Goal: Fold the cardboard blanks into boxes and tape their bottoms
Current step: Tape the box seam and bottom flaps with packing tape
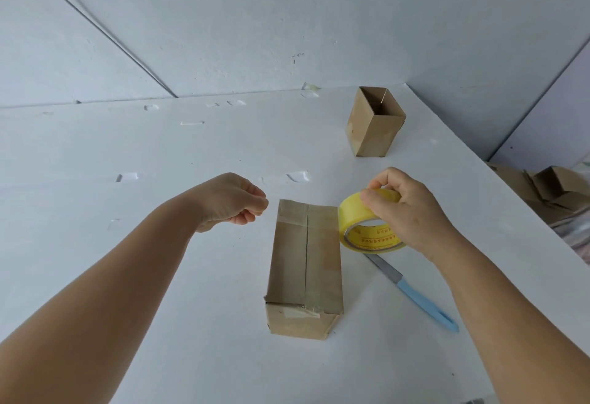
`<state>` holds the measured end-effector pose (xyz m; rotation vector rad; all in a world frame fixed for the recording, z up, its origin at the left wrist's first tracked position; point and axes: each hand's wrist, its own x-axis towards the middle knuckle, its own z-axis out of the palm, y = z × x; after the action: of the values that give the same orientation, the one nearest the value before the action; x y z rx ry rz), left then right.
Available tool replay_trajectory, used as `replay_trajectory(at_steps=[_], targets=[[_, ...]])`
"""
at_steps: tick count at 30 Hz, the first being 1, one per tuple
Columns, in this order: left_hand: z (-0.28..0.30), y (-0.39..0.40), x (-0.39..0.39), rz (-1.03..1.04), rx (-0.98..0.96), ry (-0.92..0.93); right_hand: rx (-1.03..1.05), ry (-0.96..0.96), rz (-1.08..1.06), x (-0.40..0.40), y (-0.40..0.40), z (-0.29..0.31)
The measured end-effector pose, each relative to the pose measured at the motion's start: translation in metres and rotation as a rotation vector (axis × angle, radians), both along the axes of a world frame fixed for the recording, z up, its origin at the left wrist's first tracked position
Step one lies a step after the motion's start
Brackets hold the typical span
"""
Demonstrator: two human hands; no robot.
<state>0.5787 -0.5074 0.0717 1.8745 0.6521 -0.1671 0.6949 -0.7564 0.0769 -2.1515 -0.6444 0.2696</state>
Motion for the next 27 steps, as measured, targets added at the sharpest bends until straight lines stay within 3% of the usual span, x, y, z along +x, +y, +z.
replay_trajectory(at_steps=[8, 15, 20, 23, 27], targets=[[-0.023, 0.003, 0.001, 0.033, -0.099, -0.004, 0.008, 0.045, -0.013, 0.002, 0.000, -0.011], [-0.061, -0.001, 0.003, 0.021, -0.458, -0.015, 0.032, 0.113, -0.035, 0.001, 0.001, -0.023], [-0.063, -0.007, -0.005, 0.100, -0.193, 0.130, 0.037, 0.107, -0.025, 0.001, 0.001, -0.022], [-0.062, -0.016, -0.009, 0.206, 0.071, -0.028, 0.046, 0.101, -0.015, 0.000, 0.001, -0.021], [-0.046, -0.051, -0.014, 0.124, -0.065, -0.267, 0.062, 0.097, -0.018, -0.002, 0.002, -0.024]])
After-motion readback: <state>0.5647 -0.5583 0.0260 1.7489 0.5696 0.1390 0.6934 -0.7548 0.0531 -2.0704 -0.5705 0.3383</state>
